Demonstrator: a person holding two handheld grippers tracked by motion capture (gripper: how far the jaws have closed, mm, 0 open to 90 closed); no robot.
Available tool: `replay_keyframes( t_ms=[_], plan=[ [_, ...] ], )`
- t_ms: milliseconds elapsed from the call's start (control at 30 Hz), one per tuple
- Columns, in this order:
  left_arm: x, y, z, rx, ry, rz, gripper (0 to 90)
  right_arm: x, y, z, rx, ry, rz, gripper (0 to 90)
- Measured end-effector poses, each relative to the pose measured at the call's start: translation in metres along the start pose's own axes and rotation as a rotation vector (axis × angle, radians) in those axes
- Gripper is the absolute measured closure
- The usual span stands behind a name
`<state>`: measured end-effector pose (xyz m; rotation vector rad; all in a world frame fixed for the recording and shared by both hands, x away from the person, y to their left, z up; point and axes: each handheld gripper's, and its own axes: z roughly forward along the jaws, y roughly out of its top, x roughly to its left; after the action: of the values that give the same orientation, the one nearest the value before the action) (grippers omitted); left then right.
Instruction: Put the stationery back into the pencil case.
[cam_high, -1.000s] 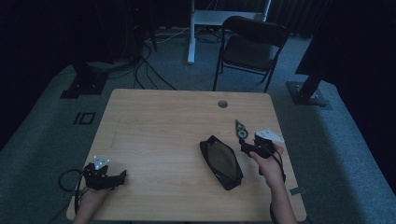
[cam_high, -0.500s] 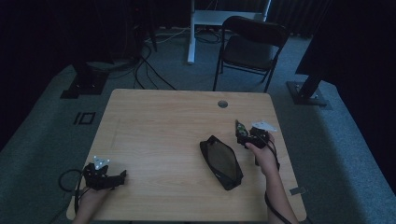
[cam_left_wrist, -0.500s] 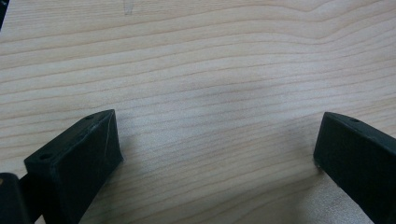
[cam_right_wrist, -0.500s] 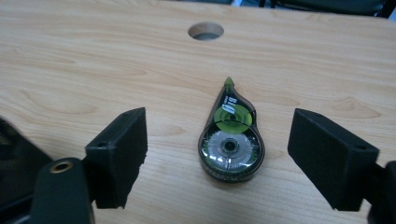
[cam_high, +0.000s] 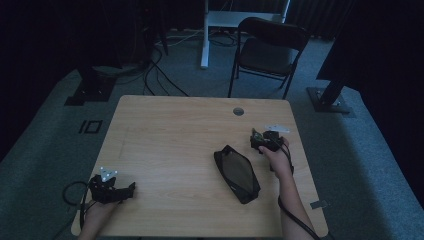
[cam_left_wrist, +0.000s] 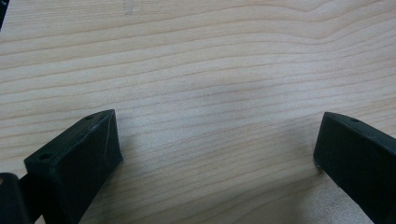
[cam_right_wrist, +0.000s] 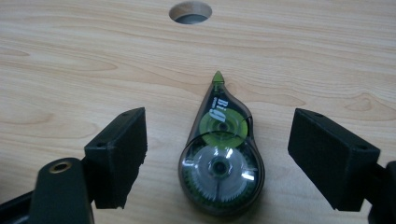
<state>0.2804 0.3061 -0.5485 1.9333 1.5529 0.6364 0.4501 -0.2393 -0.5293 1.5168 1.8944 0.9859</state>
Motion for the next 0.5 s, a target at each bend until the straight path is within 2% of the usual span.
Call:
replay_keyframes(
  t_ms=[300, 500],
  plan=[
    [0.000, 0.000, 0.000, 0.000, 0.000, 0.000, 0.7, -0.005, 0.000, 0.019, 0.052, -0.007, 0.020, 21.3],
    [0.000, 0.000, 0.000, 0.000, 0.000, 0.000, 0.7, -0.003, 0.000, 0.029, 0.091, -0.031, -0.008, 26.5]
  ],
)
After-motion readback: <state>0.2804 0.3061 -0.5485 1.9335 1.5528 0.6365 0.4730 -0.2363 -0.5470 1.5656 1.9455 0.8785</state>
